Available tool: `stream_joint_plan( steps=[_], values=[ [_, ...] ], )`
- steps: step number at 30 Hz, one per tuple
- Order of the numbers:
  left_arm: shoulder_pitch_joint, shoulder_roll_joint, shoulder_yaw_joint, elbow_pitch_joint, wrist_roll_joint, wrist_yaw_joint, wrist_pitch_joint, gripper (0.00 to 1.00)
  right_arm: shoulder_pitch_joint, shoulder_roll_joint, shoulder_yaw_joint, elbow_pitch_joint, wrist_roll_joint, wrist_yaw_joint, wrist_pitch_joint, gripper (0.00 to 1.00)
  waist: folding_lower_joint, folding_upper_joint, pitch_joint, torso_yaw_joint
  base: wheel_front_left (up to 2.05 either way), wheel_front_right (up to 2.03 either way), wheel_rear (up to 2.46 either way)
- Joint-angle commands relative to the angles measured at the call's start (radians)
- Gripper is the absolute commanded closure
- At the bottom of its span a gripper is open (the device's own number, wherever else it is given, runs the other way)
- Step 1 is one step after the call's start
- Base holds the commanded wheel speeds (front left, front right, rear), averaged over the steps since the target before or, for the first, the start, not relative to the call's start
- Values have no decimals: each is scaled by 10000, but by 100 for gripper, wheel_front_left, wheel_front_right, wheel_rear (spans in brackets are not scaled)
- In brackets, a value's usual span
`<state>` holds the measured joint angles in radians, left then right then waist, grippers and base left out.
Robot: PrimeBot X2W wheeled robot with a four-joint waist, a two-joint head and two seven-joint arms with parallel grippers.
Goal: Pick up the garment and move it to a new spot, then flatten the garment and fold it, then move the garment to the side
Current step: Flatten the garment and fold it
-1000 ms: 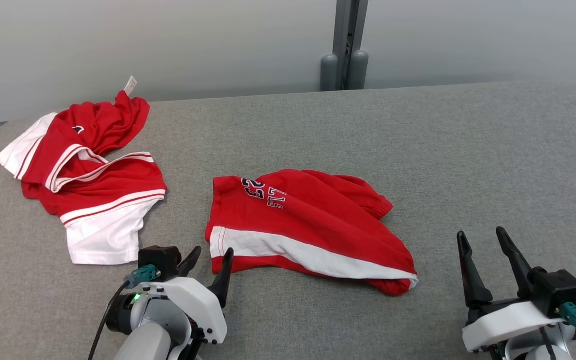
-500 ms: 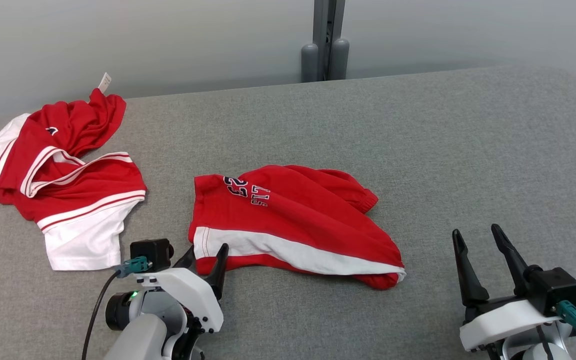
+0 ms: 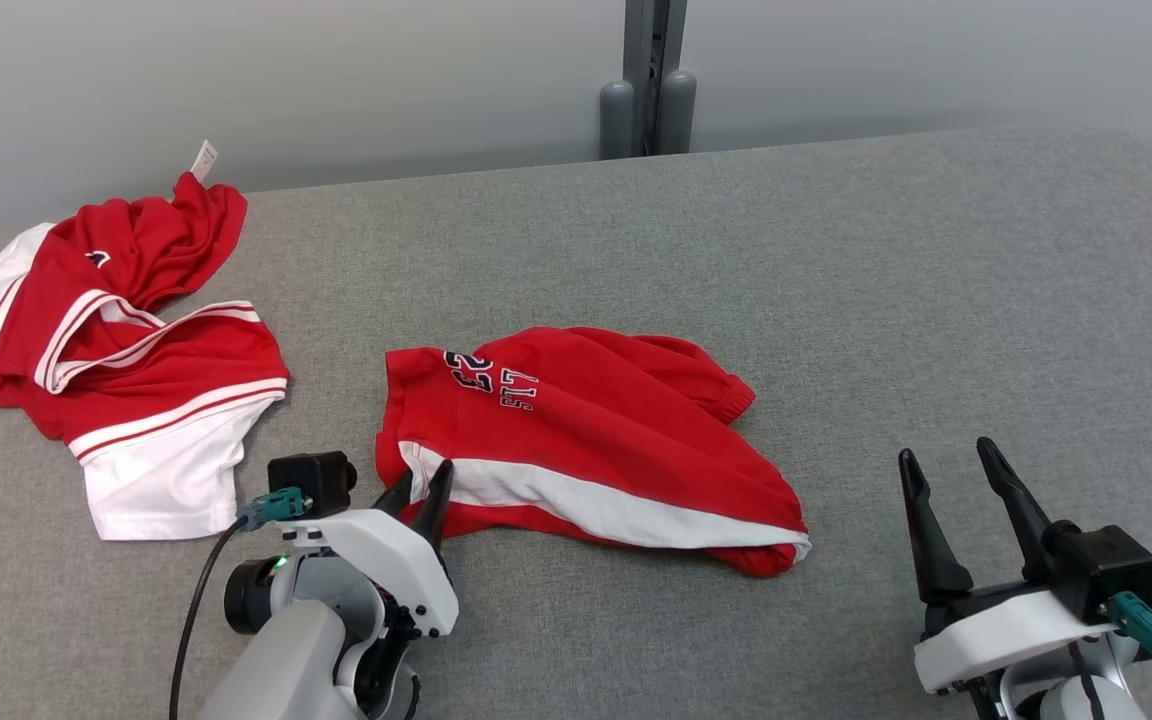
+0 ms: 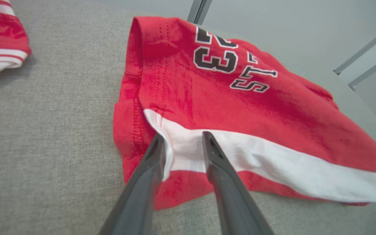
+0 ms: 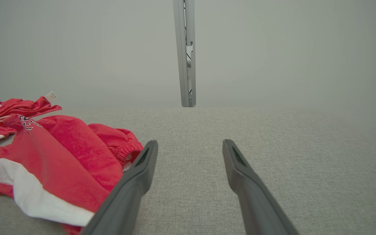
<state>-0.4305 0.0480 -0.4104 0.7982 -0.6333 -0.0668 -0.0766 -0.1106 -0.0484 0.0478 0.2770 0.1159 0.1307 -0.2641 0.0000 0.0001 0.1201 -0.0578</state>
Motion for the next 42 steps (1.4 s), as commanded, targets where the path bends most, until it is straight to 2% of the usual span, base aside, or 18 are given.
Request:
stream_joint_plan(
  steps=[1, 3, 4, 7, 13, 18, 22, 30, 35, 42],
  values=[
    [-236, 47, 21, 58, -133, 61, -47, 55, -100, -42, 14, -15, 36, 2, -10, 0, 0, -1, 10, -14, 0, 0, 0],
    [-386, 47, 43, 313, -275, 182, -63, 80, -149, -42, 65, -26, 42, 2, -10, 0, 0, -1, 27, -61, 0, 0, 0],
    [-444, 45, 30, 416, -303, 237, -62, 100, -163, -43, 74, -28, 40, 2, -10, 0, 0, -1, 30, -79, 0, 0, 0],
    [-607, 47, -40, 694, -347, 255, -89, 100, -159, -42, 78, -44, 32, 2, -10, 0, 0, -1, 28, -126, 0, 0, 0],
    [-669, 78, -242, 775, -75, 189, -839, 100, 80, -40, 112, 64, 51, 2, -10, 0, 0, -1, -14, -90, 0, 0, 0],
    [-70, 288, -146, 302, -109, 229, -1365, 100, 372, -45, 119, 280, 80, 2, -10, 0, 0, -1, -66, 88, 0, 0, 0],
    [574, 534, 142, -432, -230, 498, -1611, 100, 673, -42, 270, 475, 276, 2, -10, 0, 0, -1, -112, 246, 0, 0, 0],
    [1583, 892, 460, -1669, -399, 1133, -1527, 100, 914, -231, 1449, 914, 947, 2, 238, 0, 0, -1, -152, 474, 0, 0, 0],
    [1816, 974, 464, -1965, -453, 1338, -1299, 100, 813, -492, 2508, 1162, 1490, 2, 470, 0, 0, -1, -142, 537, 0, 0, 0],
    [1976, 1063, 518, -2122, -552, 1497, -1258, 100, 464, -654, 3078, 1558, 1816, 2, 365, 0, 0, -1, -61, 575, 0, 0, 0]
  ],
)
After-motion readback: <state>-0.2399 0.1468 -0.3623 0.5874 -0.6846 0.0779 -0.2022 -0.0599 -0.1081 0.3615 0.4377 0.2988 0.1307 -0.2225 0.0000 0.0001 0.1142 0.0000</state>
